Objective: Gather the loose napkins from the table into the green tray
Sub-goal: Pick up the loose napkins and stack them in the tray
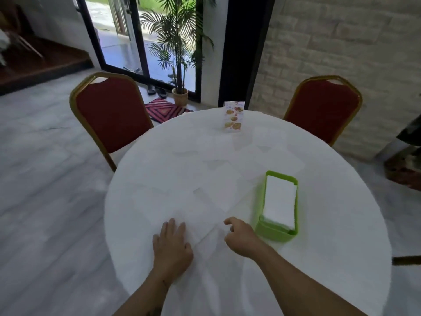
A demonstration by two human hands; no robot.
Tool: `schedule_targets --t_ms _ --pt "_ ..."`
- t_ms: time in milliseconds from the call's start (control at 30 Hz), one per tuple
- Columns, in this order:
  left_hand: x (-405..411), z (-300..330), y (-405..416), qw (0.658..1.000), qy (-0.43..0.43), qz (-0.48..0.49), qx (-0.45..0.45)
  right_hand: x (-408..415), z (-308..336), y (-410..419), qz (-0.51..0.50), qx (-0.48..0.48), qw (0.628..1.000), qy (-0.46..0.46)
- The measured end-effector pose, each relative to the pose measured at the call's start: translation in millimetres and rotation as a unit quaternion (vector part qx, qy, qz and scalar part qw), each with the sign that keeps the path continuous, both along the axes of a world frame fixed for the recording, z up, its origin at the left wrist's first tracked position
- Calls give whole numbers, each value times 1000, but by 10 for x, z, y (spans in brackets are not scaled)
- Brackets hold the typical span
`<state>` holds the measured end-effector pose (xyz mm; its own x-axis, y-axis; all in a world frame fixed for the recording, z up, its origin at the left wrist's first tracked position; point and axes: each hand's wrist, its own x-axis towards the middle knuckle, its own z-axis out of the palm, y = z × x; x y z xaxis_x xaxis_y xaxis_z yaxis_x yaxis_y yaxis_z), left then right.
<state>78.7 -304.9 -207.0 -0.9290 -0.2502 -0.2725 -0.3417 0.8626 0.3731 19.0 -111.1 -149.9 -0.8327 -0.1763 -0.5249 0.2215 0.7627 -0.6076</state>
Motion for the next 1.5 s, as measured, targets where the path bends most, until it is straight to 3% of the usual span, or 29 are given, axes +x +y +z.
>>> schedule_targets --t_ms 300,533,600,733,833,900,1067,1200,1267,1367,1500 --pt "163 39 198 996 44 -75 37 134 -165 29 -96 12 995 21" --pt "228 -4 158 984 83 -93 130 243 -225 -147 -278 -144 948 -49" --pt "230 -11 141 979 111 -64 161 234 -143 -158 -256 -134 957 19" --pt "231 12 26 960 188 53 200 207 20 -199 -91 -68 988 102" --pt "237 48 -90 946 200 136 214 245 5 -262 50 -11 998 24" --pt "237 73 -131 942 194 161 220 302 -40 -310 91 0 996 -19" --pt "218 77 -110 952 187 117 210 351 -110 -283 63 63 995 45" --pt "263 -7 -37 993 86 -22 81 303 -105 -220 53 103 993 15" --pt "296 -2 27 997 31 -59 41 294 -116 -253 7 56 998 -13" --pt "321 23 64 997 22 -76 20 304 -122 -360 -67 -28 995 -64" --pt "342 46 92 996 12 -83 24 305 -158 -420 -98 -50 991 -80"
